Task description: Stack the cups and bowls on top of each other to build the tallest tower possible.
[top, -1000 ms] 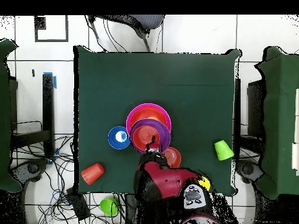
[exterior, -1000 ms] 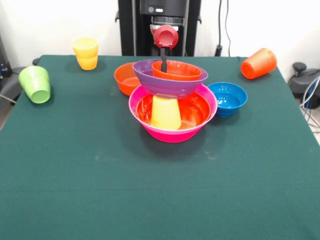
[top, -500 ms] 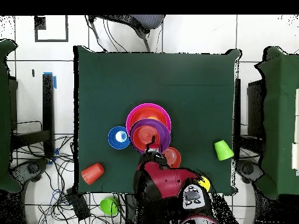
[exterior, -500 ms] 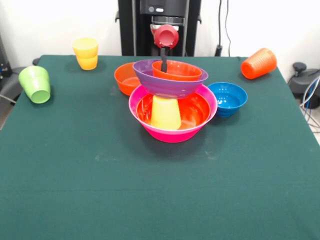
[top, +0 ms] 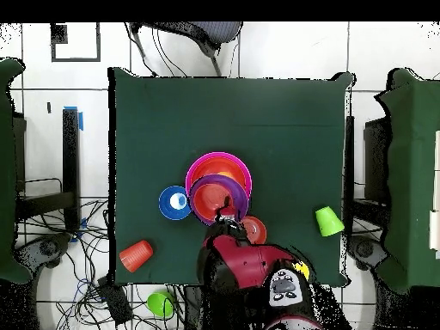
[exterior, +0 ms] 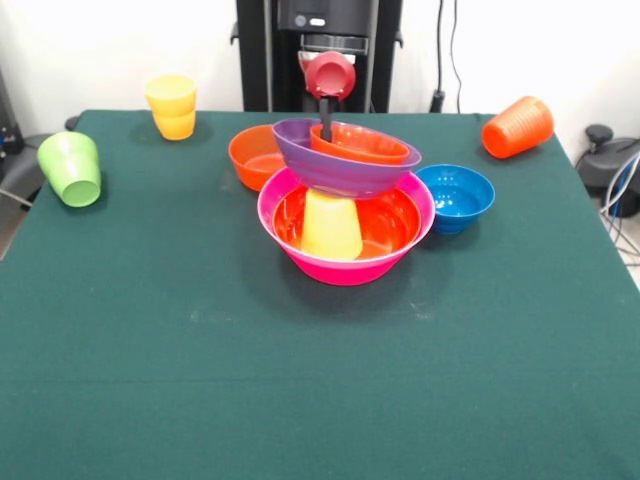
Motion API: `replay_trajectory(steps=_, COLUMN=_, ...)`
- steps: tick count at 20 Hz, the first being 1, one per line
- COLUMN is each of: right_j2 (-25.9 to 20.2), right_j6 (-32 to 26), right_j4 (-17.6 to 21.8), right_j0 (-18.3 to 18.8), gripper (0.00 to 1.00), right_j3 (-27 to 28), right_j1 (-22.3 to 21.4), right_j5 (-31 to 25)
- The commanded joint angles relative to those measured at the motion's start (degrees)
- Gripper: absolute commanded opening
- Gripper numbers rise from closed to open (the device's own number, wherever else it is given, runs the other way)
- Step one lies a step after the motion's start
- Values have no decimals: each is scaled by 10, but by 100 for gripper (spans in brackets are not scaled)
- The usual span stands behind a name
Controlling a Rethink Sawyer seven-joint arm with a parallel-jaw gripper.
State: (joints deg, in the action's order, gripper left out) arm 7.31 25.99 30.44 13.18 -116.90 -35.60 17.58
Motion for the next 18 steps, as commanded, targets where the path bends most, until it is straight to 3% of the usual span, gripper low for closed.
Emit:
replay_trajectory(steps=1, right_j2=-63, right_j6=114, right_j4=-27, right_j0=12, gripper=100, right_j3=89, right_j1=27, right_j5=-115)
replay_trajectory(steps=7, right_j2=-78, right_j6=115, right_j4=-53, right_j0=11, gripper=100, right_j3=124, right_j1=33, right_j5=-174)
replay_trajectory(steps=18, right_j2=-63, right_j6=127, right_j4=-74, right_j0=-11, gripper=100, right_j3=158, right_j1=44, right_j5=-201)
